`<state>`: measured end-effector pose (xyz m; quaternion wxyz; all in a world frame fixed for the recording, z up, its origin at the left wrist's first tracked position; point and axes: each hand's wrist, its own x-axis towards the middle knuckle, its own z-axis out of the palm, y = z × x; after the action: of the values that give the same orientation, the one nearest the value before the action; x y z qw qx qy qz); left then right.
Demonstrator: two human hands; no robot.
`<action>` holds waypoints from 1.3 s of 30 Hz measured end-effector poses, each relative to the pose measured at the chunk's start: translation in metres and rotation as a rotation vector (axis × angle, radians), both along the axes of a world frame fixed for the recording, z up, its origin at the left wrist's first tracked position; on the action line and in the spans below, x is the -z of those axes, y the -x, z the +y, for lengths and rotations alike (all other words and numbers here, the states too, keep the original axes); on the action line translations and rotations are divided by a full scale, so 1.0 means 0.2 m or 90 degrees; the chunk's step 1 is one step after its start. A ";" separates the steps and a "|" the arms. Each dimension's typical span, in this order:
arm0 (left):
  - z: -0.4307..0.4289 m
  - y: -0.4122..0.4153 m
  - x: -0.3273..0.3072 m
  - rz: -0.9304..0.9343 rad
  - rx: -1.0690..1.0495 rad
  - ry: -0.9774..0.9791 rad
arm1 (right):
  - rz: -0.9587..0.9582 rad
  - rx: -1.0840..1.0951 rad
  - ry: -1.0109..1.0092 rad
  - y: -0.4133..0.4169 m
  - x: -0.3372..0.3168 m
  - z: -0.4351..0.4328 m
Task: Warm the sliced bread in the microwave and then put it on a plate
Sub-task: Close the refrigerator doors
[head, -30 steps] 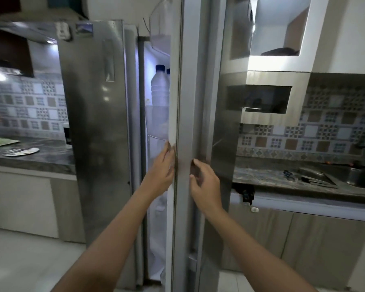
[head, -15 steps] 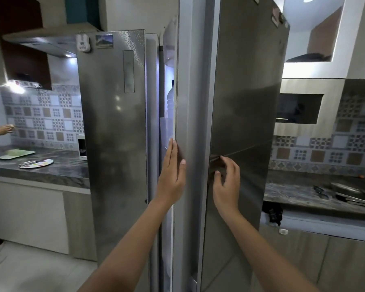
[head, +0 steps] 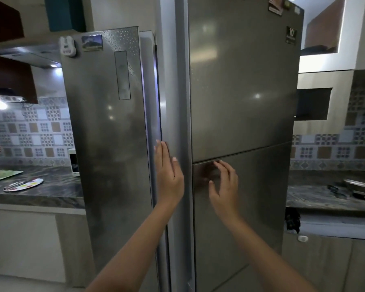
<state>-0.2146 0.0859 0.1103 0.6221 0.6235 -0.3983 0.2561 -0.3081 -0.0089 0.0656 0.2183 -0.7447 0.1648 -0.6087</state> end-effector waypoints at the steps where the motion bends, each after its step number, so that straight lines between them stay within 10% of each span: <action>1: -0.02 -0.02 -0.02 -0.037 -0.032 0.010 | 0.001 0.017 0.021 -0.01 -0.02 -0.04; 11: -0.32 -0.19 -0.21 -0.409 -0.222 -0.227 | 0.143 0.099 0.119 -0.14 -0.41 -0.44; 25: -0.66 -0.56 -0.22 -0.294 -0.265 -0.380 | 0.421 0.256 0.251 -0.30 -0.47 -0.84; 39: -0.88 -0.80 -0.20 -0.230 -0.231 -0.412 | 0.366 0.299 0.266 -0.54 -0.36 -0.99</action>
<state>-0.0554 -0.0895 0.1494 0.2585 0.7922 -0.4448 0.3282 -0.1995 -0.2067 0.1373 -0.1370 -0.8544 0.2572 -0.4301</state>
